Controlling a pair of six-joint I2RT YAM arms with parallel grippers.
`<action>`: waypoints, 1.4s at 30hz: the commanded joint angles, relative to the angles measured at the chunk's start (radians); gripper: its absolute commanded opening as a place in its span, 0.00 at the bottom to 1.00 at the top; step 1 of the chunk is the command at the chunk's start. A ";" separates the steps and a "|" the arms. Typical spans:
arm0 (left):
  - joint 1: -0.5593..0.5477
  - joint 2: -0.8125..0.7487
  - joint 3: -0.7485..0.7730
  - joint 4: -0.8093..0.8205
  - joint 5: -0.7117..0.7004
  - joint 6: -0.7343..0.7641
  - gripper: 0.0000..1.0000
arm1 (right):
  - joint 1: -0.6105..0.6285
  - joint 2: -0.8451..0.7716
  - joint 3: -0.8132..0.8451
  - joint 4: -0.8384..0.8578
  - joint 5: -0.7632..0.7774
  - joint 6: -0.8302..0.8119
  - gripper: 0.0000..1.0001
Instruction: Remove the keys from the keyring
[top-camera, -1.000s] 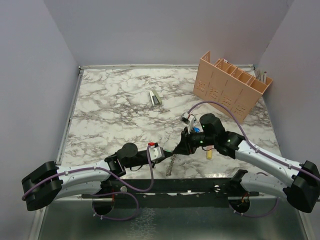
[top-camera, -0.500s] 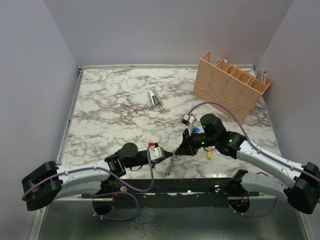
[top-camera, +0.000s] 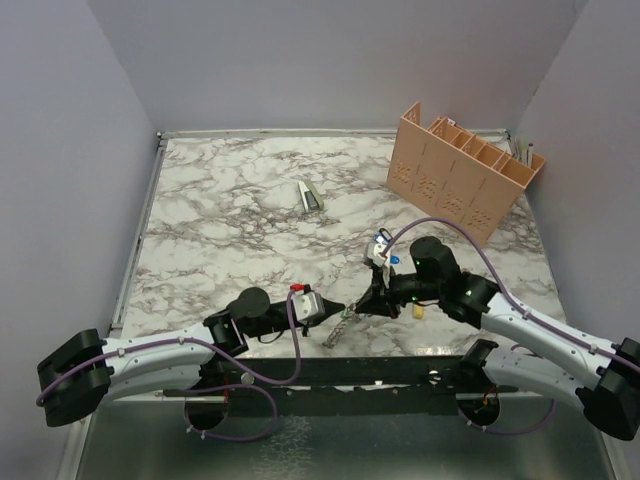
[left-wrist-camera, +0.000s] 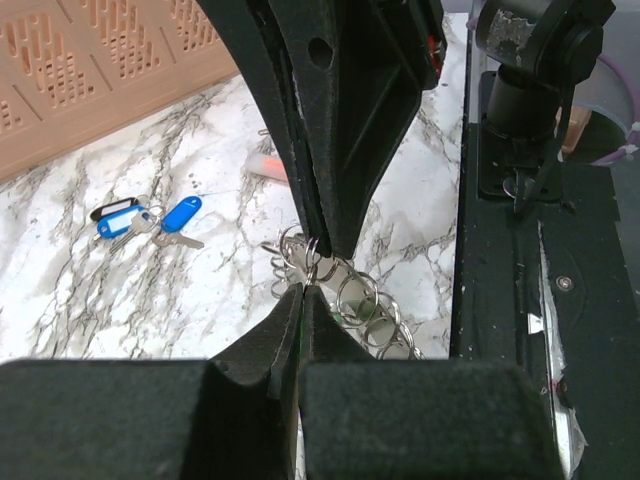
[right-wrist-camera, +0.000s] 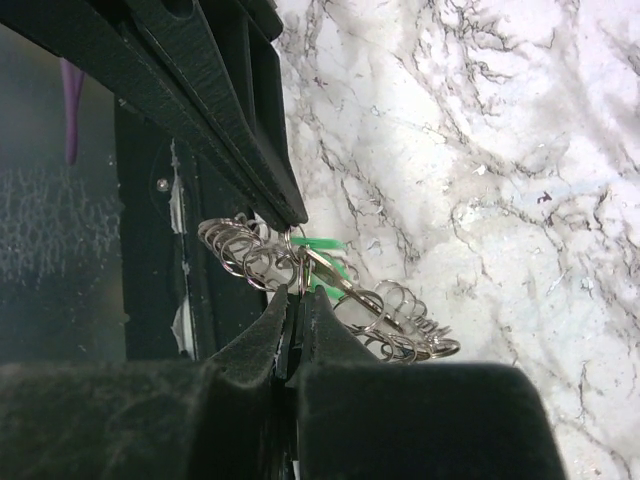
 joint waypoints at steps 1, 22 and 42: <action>0.004 -0.019 0.034 -0.004 0.031 0.002 0.00 | 0.004 0.035 -0.014 -0.007 -0.038 -0.125 0.01; -0.012 -0.034 0.058 -0.013 -0.110 0.002 0.13 | 0.004 0.041 -0.012 -0.024 -0.059 -0.166 0.01; 0.096 -0.015 0.014 0.095 -0.317 -0.261 0.40 | 0.016 0.215 0.464 -0.618 0.010 -0.798 0.01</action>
